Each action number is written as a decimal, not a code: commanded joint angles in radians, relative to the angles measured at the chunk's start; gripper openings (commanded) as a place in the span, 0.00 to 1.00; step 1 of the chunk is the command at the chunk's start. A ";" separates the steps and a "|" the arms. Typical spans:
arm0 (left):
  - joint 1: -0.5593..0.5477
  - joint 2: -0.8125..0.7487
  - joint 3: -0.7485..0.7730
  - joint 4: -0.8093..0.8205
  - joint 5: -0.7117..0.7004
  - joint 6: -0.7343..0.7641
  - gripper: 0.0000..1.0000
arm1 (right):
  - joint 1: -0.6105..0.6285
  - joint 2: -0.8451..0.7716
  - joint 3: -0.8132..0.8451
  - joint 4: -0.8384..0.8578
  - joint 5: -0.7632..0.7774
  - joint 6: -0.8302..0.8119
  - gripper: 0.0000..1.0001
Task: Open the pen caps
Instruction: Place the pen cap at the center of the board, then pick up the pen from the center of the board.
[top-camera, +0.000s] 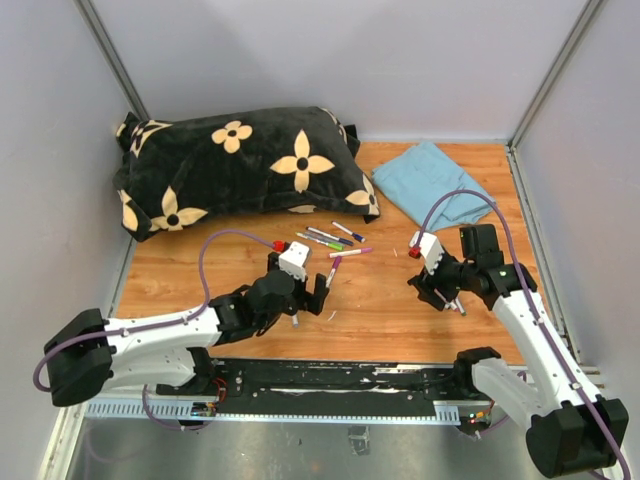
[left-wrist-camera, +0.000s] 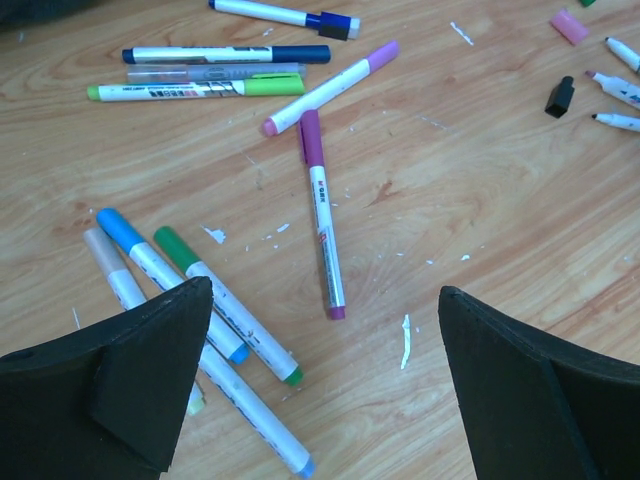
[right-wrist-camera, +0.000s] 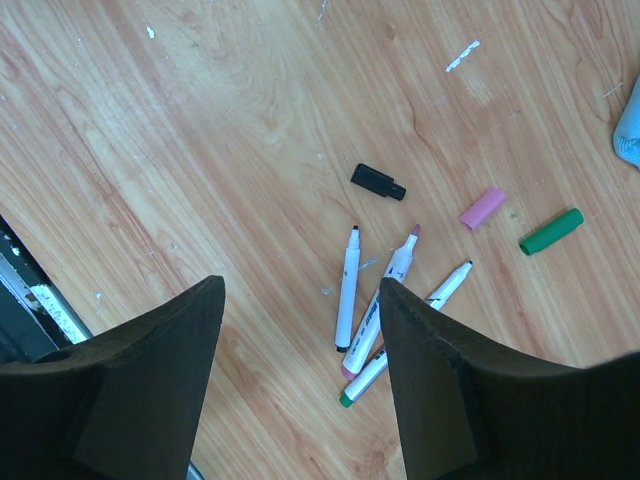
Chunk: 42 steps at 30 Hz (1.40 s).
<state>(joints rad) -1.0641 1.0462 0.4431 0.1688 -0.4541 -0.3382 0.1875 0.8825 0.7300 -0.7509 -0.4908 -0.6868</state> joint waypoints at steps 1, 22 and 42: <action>0.017 0.038 0.056 -0.028 -0.017 0.004 0.99 | 0.028 -0.004 0.020 -0.031 -0.020 -0.022 0.65; 0.081 0.295 0.191 -0.122 0.009 0.015 0.95 | 0.027 0.003 0.020 -0.036 -0.015 -0.025 0.66; 0.135 0.472 0.323 -0.193 0.070 0.069 0.77 | 0.028 0.004 0.018 -0.037 -0.015 -0.024 0.67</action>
<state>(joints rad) -0.9371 1.4815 0.7185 -0.0040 -0.3962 -0.2962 0.1875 0.8883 0.7300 -0.7650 -0.4938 -0.7044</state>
